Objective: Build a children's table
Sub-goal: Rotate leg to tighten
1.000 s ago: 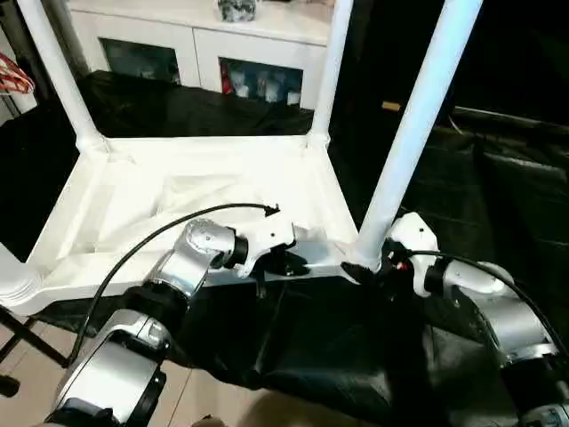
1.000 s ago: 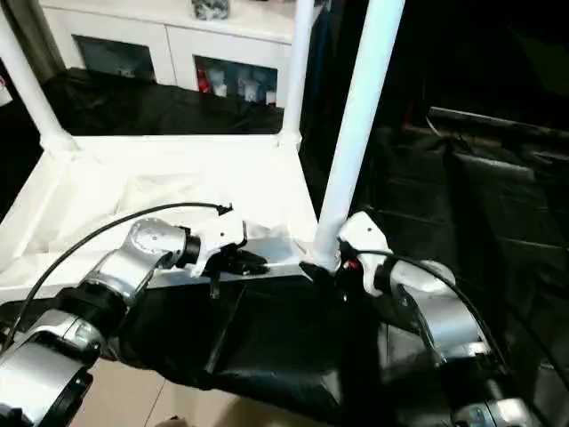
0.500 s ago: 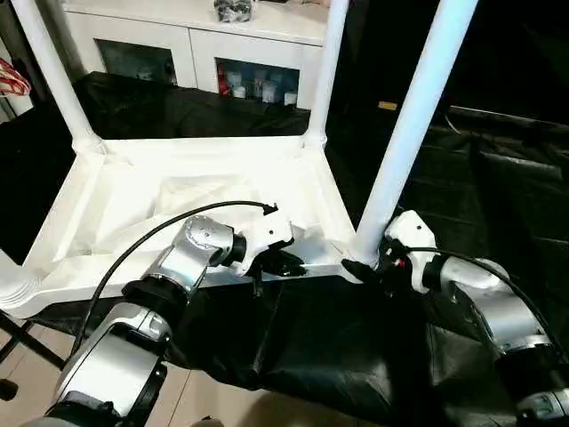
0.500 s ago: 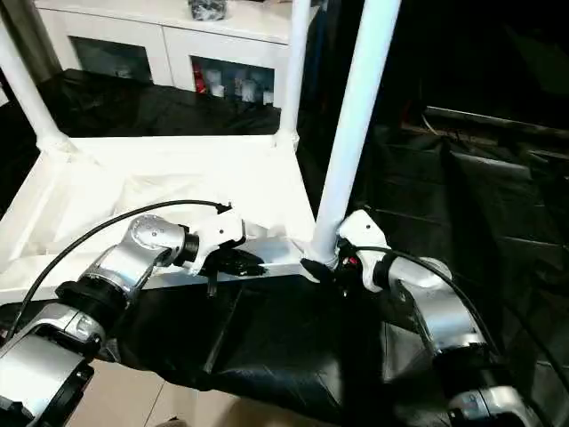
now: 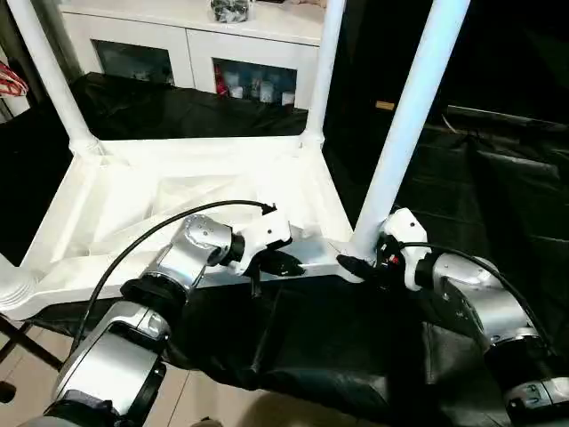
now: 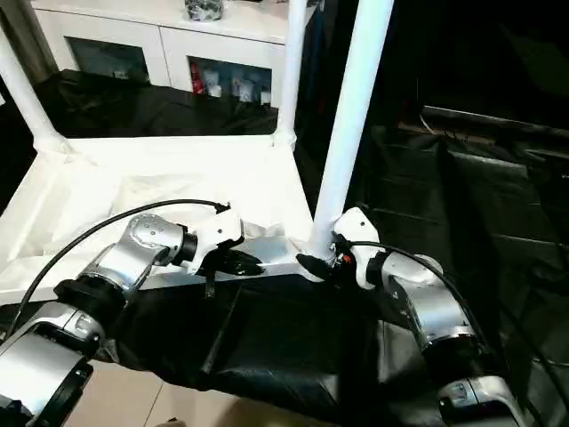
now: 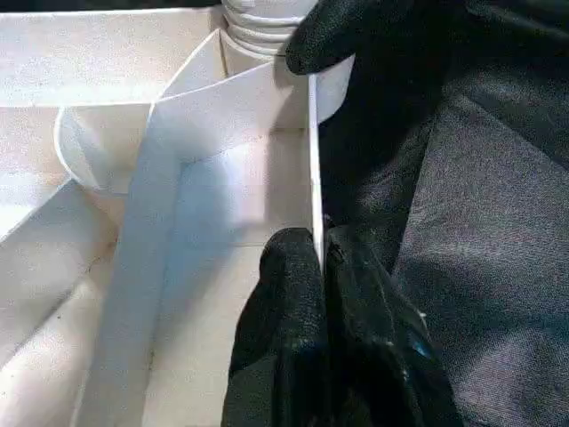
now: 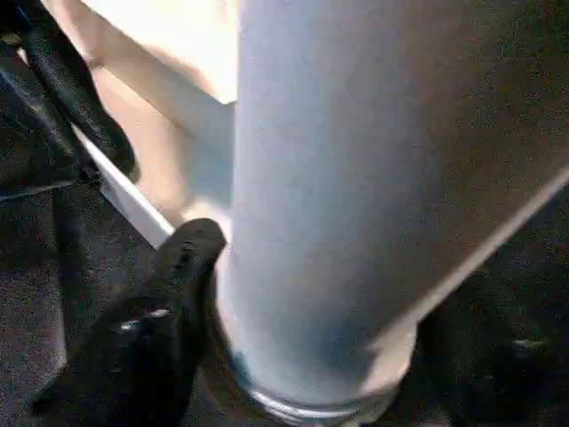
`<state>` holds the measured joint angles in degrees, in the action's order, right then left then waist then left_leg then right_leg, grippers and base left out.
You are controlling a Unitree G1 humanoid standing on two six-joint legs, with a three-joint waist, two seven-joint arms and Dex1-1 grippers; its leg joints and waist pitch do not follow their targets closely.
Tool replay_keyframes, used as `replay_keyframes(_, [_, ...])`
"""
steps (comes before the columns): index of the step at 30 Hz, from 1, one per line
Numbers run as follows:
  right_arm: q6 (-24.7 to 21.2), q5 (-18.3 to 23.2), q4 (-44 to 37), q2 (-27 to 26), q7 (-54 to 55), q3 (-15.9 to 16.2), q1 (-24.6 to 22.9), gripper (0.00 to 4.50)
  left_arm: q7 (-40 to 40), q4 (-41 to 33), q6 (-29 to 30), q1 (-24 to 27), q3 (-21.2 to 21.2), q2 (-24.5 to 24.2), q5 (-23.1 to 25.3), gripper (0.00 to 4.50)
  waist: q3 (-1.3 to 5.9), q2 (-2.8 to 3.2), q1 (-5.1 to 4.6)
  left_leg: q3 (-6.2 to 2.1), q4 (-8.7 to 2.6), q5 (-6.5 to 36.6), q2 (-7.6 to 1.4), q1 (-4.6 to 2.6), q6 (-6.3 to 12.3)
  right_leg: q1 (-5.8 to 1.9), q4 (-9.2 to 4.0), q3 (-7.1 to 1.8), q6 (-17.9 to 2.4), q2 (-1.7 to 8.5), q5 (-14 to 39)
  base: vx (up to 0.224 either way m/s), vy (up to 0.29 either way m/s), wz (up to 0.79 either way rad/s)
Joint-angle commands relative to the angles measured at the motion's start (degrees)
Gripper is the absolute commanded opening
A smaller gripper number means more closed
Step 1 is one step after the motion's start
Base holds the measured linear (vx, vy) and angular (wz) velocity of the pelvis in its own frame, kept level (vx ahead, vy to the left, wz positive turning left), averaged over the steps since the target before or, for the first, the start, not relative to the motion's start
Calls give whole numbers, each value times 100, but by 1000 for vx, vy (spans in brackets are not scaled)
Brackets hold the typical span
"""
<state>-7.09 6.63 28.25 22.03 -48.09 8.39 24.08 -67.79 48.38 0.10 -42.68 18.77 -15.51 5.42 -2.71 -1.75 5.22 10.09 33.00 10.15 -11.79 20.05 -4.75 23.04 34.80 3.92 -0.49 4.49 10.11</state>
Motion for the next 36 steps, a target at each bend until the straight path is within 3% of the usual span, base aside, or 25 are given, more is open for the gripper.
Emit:
replay_keyframes(1, [14, 38, 148, -54, -21, -50, 88, 293, -113, 68, 97, 215, 97, -156, 112, 0, 299, -21, 29, -46, -408, 1635, -131, 12, 141, -269, -523, -237, -1000, 384, 2049, 0, 0, 0])
replay_keyframes(7, [16, 36, 104, -282, 230, -41, -43, 275, 310, -107, 158, 334, -57, -196, 104, 0, 294, -10, 2, -55, -418, 1731, -129, 4, 102, -262, -536, -240, -947, 382, 2203, 0, 0, 0])
replay_keyframes(8, [-13, -82, -7, -562, 723, -16, -192, 273, 831, -197, 312, 345, -140, -31, 148, 0, 286, 9, -8, -50, -422, 1775, -129, -4, 64, -243, -547, -246, -934, 378, 2248, 0, 0, 0])
replay_keyframes(11, [-17, -199, -98, -844, 1178, 2, -322, 273, 1295, -299, 522, 345, -191, 167, 194, 0, 275, -10, -6, -53, -433, 1856, -122, -28, 10, -221, -577, -239, -846, 375, 2525, 0, 0, 0])
replay_keyframes(13, [-153, -338, -137, -1456, 2106, -18, -445, 273, 1882, -450, 789, 349, -200, 610, 242, 0, 262, 14, -7, -68, -445, 1980, -130, -49, -39, -176, -622, -242, -713, 391, 2877, 0, 0, 0])
replay_keyframes(15, [-245, -404, -13, -1759, 2564, -35, -403, 273, 2144, -494, 893, 333, -198, 850, 256, 0, 258, 6, -27, -91, -453, 2165, -113, -63, -64, -156, -665, -219, -565, 386, 3190, 0, 0, 0])
replay_keyframes(20, [-167, -344, 503, -2241, 3065, -187, 23, 273, 2272, -510, 781, 323, -37, 1213, 298, 0, 274, 48, -61, -110, -490, 2323, -106, -62, -57, -157, -698, -207, -493, 383, 3039, 0, 0, 0])
replay_keyframes(22, [-91, -278, 514, -2231, 2940, -230, 84, 273, 2153, -528, 683, 355, 35, 1176, 329, 0, 290, 61, -81, -115, -500, 2293, -106, -37, -30, -184, -688, -216, -520, 386, 2852, 0, 0, 0])
replay_keyframes(23, [-94, -201, 443, -2160, 2779, -294, 76, 328, 2010, -569, 592, 407, 70, 1071, 346, 0, 294, 60, -80, -111, -508, 2235, -112, -25, -22, -197, -681, -217, -536, 384, 2739, 0, 0, 0])
replay_keyframes(25, [-116, -158, 354, -2100, 2623, -356, 45, 342, 1869, -636, 502, 467, 96, 966, 357, 0, 298, 44, -76, -90, -508, 2162, -121, -28, 23, -198, -653, -233, -636, 379, 2413, 0, 0, 0])
replay_keyframes(28, [-171, -60, 116, -1804, 2029, -350, -44, 362, 1404, -808, 380, 613, 101, 641, 326, 0, 309, 28, -73, -72, -497, 2018, -116, -4, 117, -229, -644, -244, -659, 394, 2377, 0, 0, 0])
replay_keyframes(29, [-155, -75, 68, -1629, 1807, -285, -61, 387, 1233, -864, 352, 662, 93, 494, 304, 0, 316, 19, -68, -67, -492, 1880, -116, 11, 152, -253, -627, -245, -694, 390, 2247, 0, 0, 0])
replay_keyframes(30, [-135, -98, 41, -1487, 1639, -227, -70, 391, 1103, -902, 283, 696, 88, 387, 283, 0, 324, -13, -63, -47, -478, 1729, -119, 14, 207, -249, -618, -252, -726, 391, 2125, 0, 0, 0])
replay_keyframes(33, [89, -152, -38, -1018, 919, -58, -103, 391, 593, -1003, 94, 793, 58, 14, 171, 0, 342, 1, -32, -34, -446, 1491, -120, 14, 256, -255, -578, -251, -798, 391, 1936, 0, 0, 0])
replay_keyframes(34, [239, -143, -131, -746, 457, 36, -139, 391, 287, -1074, 54, 841, 39, -213, 93, 0, 340, -39, -27, -9, -427, 1381, -119, 16, 287, -246, -551, -262, -858, 378, 1749, 0, 0, 0])
replay_keyframes(36, [335, -146, -201, -586, 150, 107, -169, 391, 151, -1108, 41, 862, 20, -343, 66, 0, 343, -10, 14, -3, -421, 1098, -130, 32, 337, -262, -479, -268, -979, 372, 1275, 0, 0, 0])
